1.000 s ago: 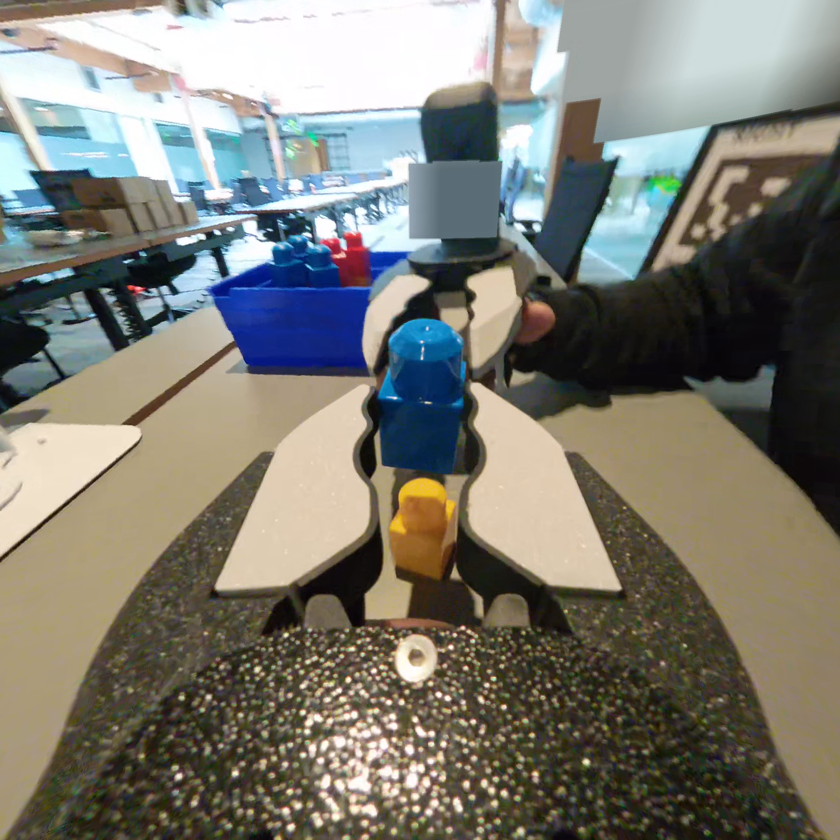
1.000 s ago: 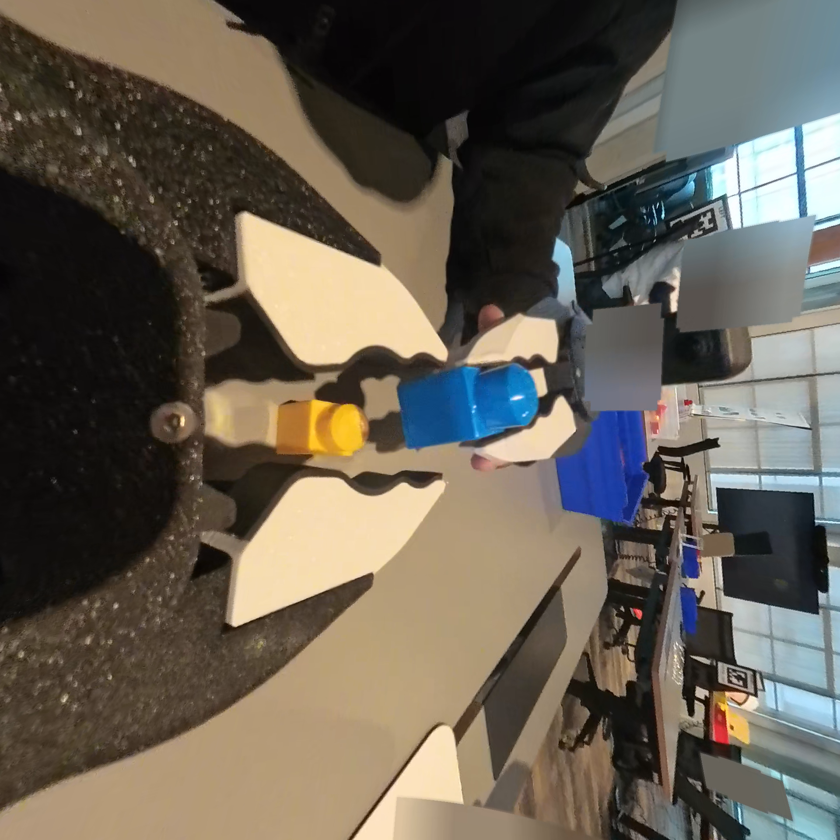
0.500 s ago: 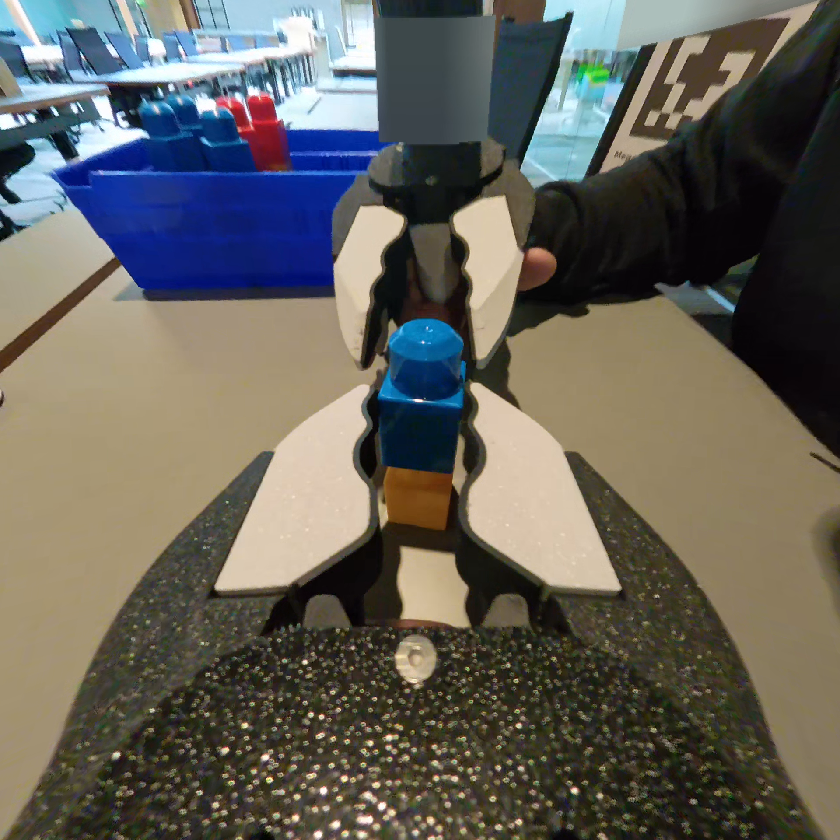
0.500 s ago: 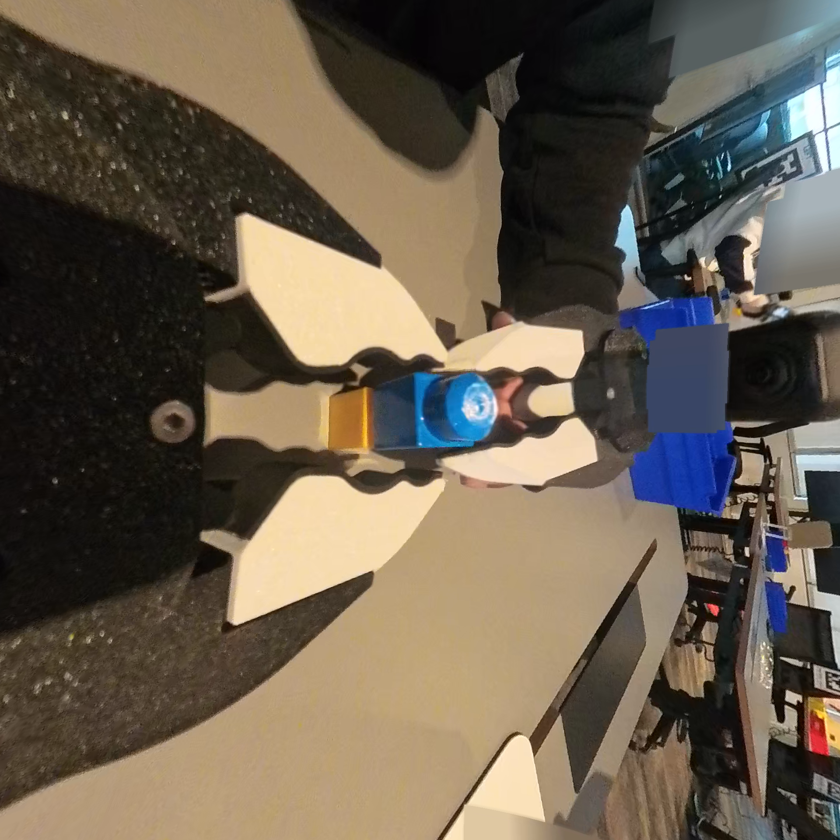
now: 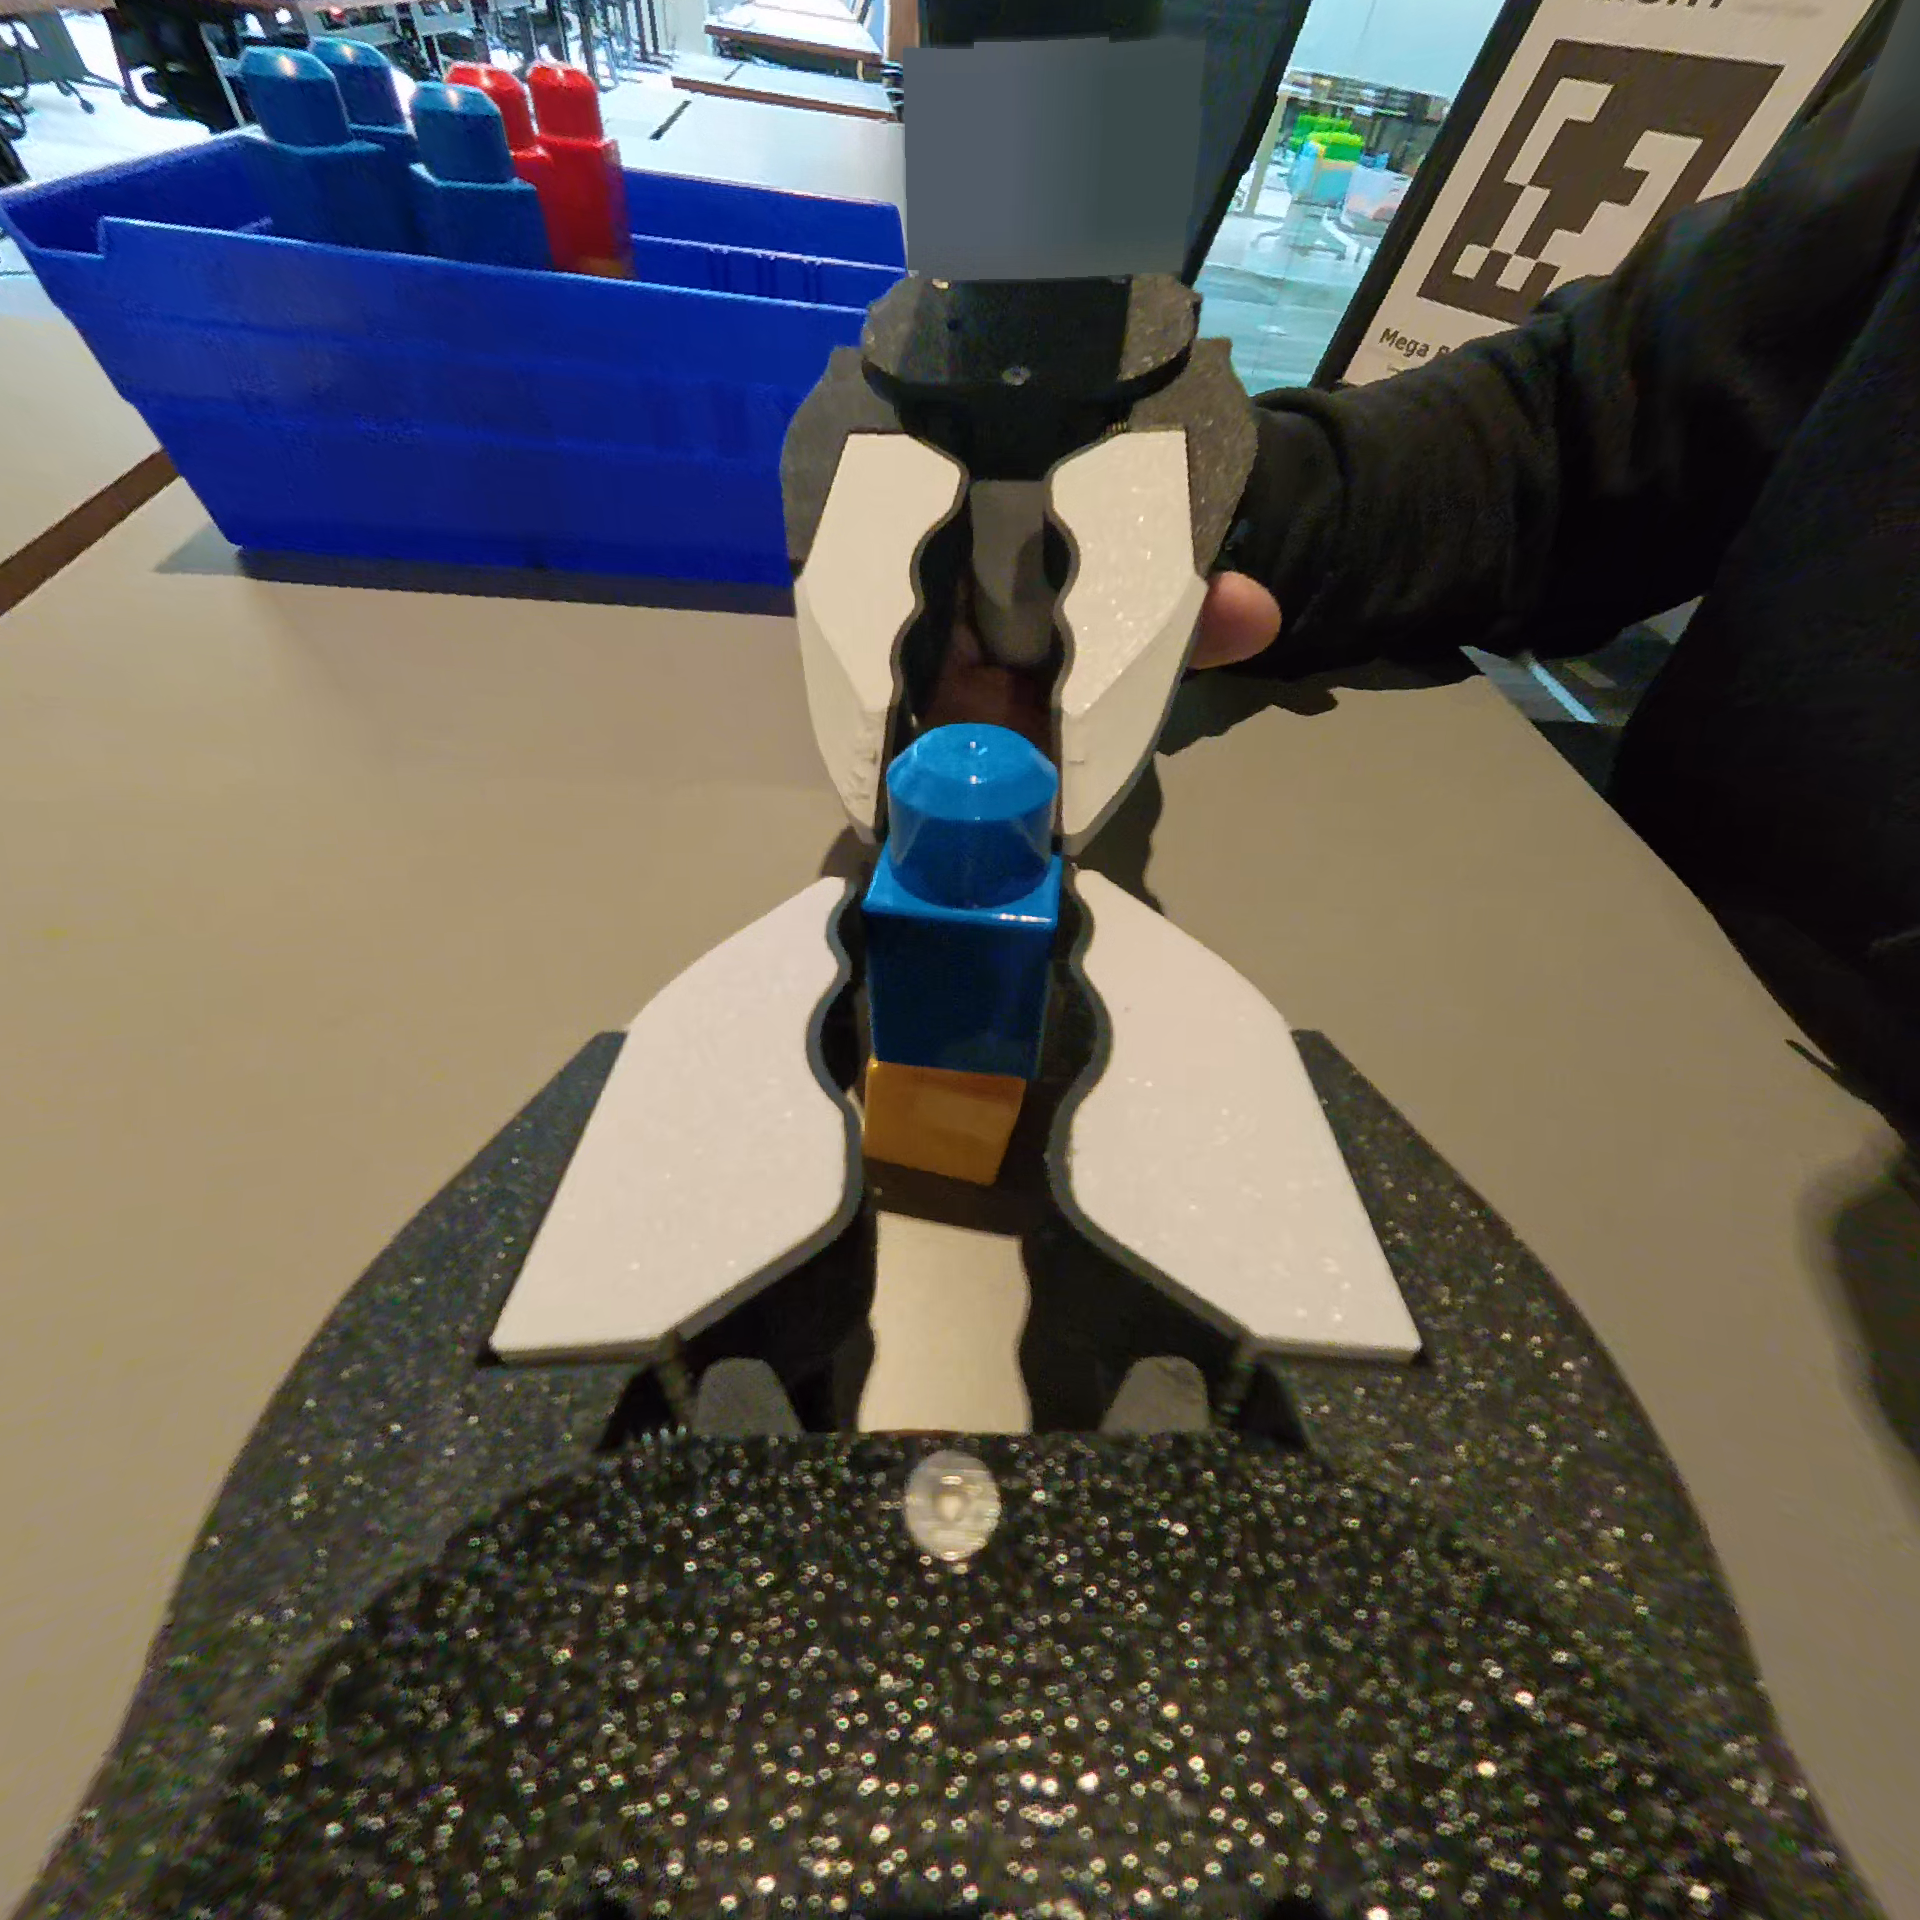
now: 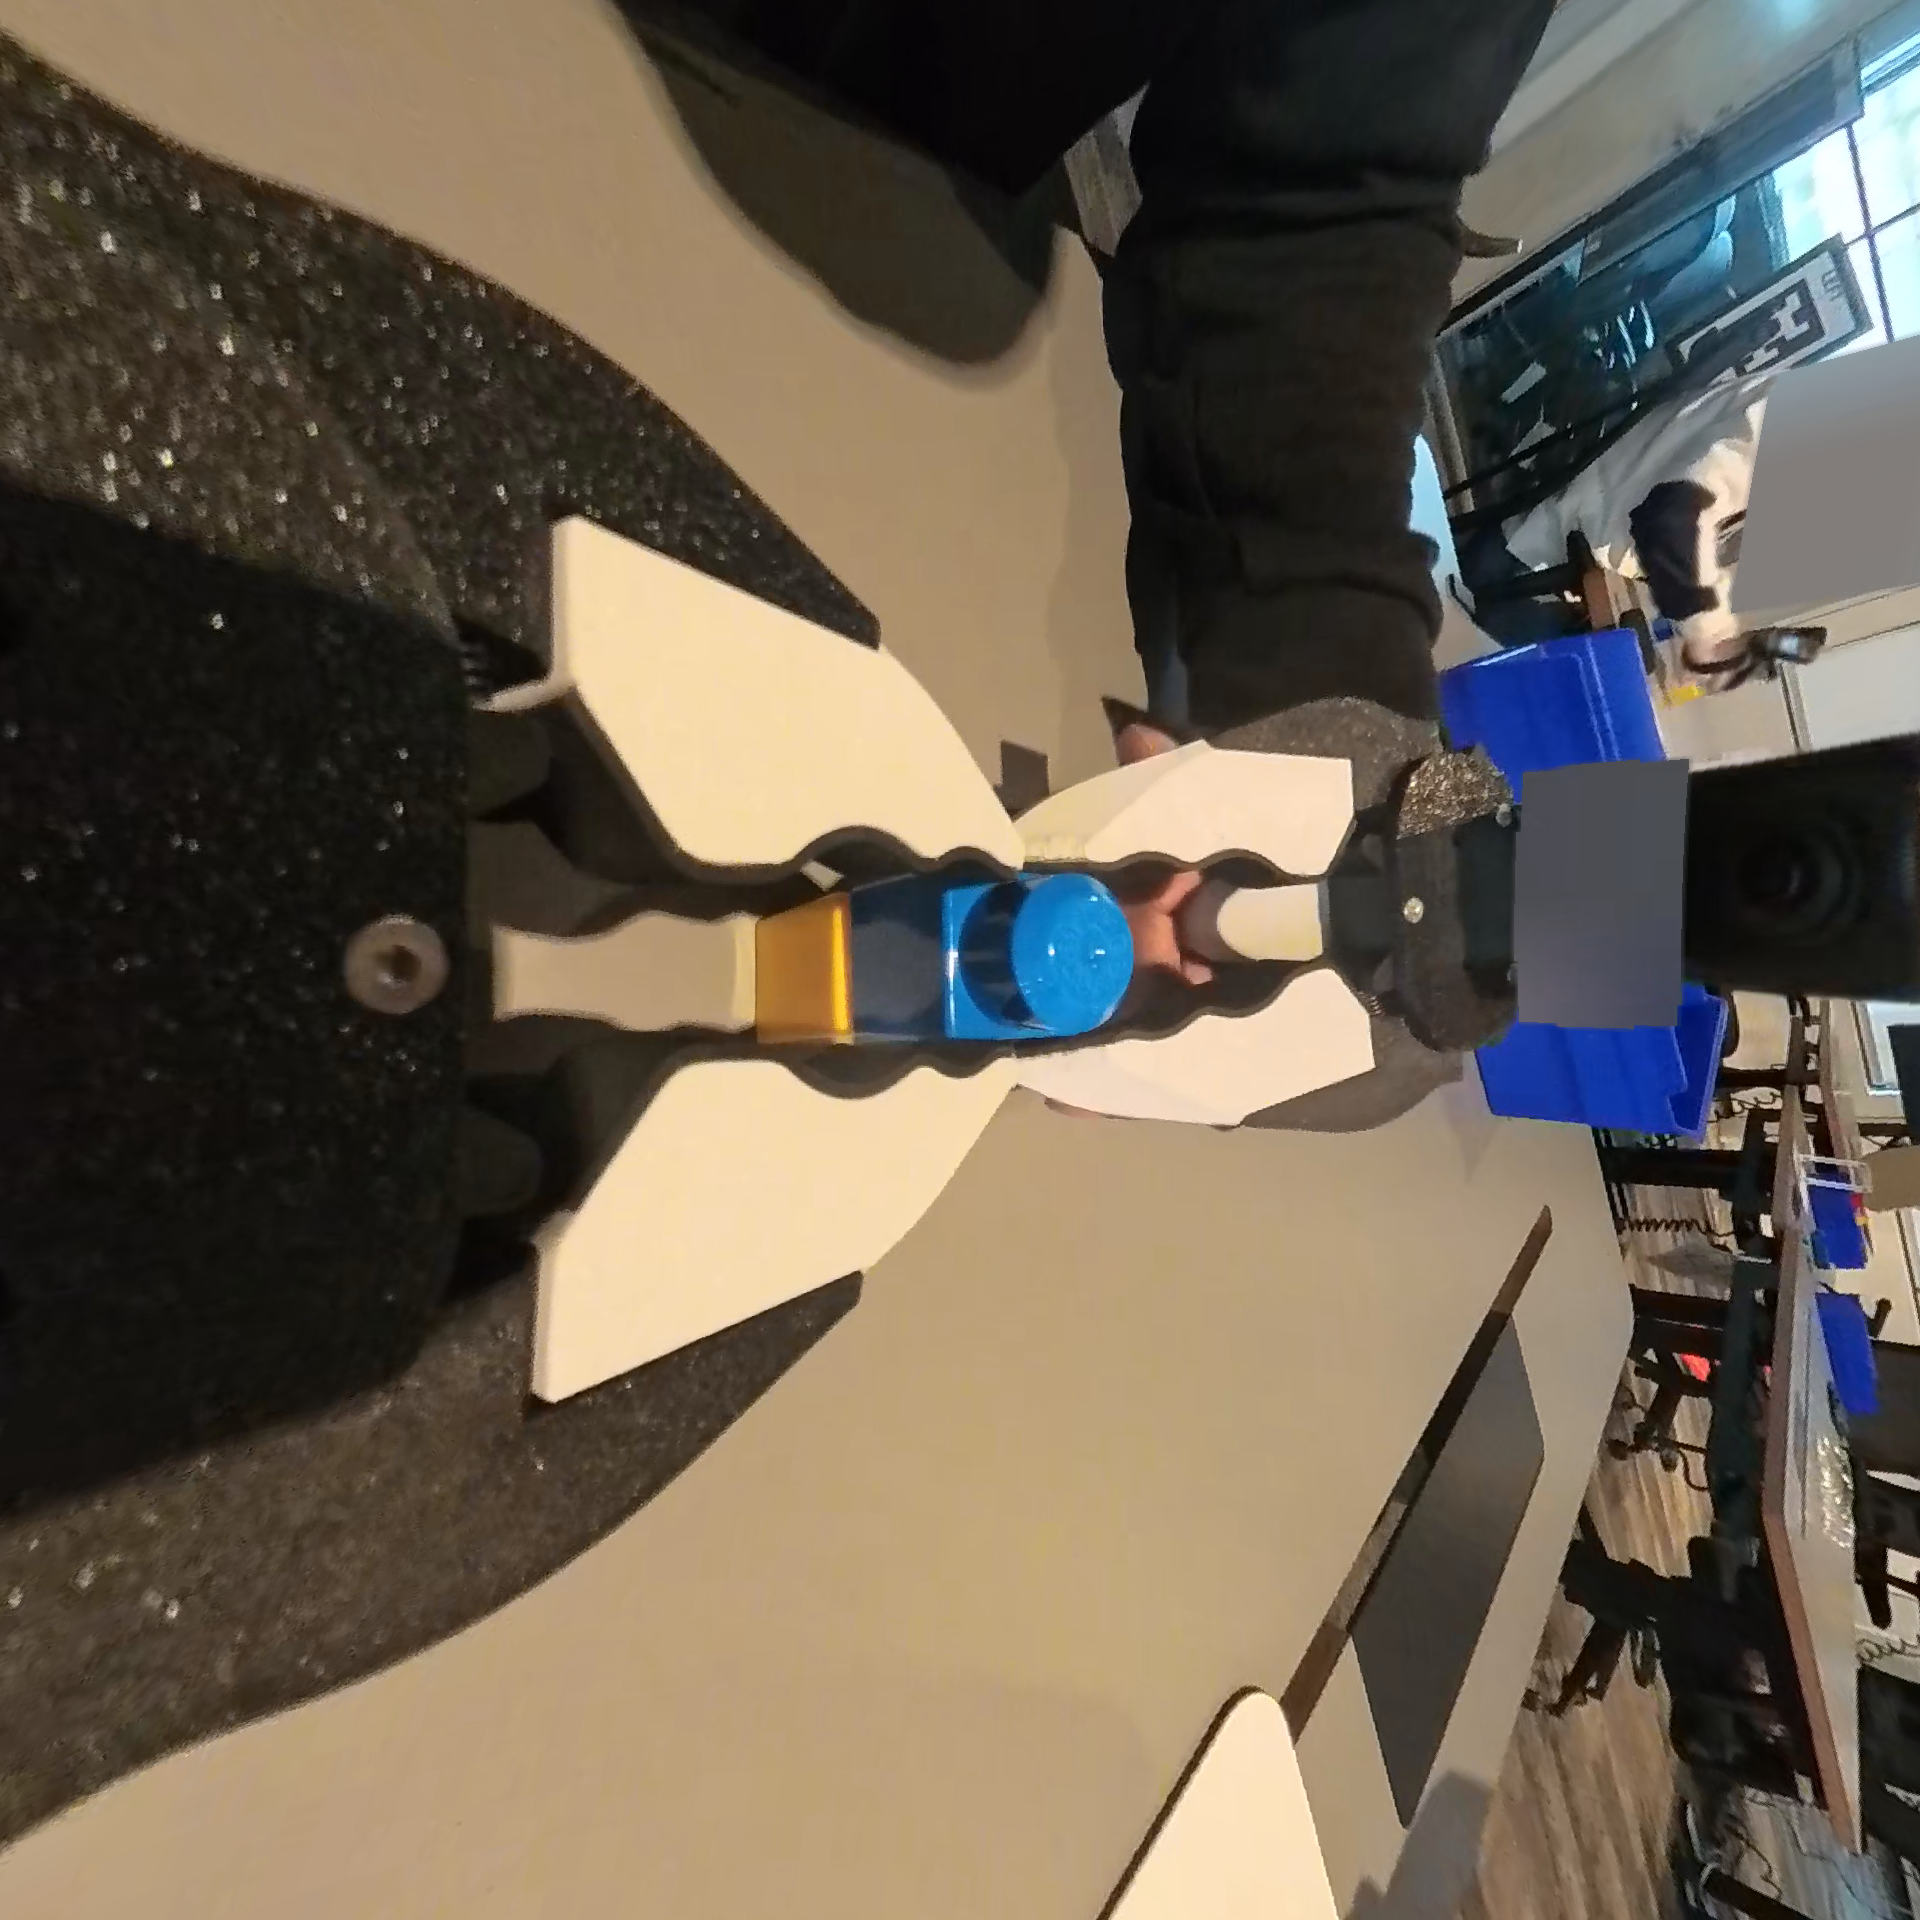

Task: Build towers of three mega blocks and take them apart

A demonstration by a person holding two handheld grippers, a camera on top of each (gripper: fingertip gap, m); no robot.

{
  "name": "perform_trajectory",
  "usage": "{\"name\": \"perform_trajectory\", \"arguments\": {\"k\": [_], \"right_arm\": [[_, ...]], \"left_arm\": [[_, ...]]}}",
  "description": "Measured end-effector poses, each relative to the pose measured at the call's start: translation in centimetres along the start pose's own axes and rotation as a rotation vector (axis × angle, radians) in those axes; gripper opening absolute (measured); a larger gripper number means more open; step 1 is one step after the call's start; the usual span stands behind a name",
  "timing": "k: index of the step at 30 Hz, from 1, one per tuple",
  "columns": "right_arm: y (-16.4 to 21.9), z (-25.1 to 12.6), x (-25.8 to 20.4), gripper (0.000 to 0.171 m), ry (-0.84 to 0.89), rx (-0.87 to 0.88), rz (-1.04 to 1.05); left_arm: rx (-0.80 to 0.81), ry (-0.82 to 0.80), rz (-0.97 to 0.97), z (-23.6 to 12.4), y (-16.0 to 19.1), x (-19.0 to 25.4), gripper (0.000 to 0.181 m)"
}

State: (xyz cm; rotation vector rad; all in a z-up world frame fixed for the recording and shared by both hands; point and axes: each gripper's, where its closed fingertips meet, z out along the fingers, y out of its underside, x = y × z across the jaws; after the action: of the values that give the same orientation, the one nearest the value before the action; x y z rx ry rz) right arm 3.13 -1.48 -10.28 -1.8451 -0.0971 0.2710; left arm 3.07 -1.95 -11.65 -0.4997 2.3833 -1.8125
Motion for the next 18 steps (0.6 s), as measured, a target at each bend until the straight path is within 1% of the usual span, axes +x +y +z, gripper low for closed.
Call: {"name": "perform_trajectory", "arguments": {"k": [3, 9, 12, 18], "right_arm": [[0.1, 0.2, -0.1, 0.028, 0.013, -0.016, -0.026], [0.3, 0.2, -0.2, 0.028, 0.017, -0.034, -0.040], [0.5, 0.1, -0.3, 0.028, 0.007, -0.036, -0.050], [0.7, 0.2, -0.3, 0.029, -0.028, -0.033, 0.020]], "left_arm": [[-0.053, 0.012, 0.046, -0.1, 0.8, 0.1, 0.035], [-0.072, 0.024, 0.095, -0.1, 1.0, 0.1, 0.035], [-0.121, 0.020, 0.146, -0.1, 1.1, 0.2, 0.035], [-0.153, 0.048, 0.167, -0.1, 1.2, 0.1, 0.036]]}}
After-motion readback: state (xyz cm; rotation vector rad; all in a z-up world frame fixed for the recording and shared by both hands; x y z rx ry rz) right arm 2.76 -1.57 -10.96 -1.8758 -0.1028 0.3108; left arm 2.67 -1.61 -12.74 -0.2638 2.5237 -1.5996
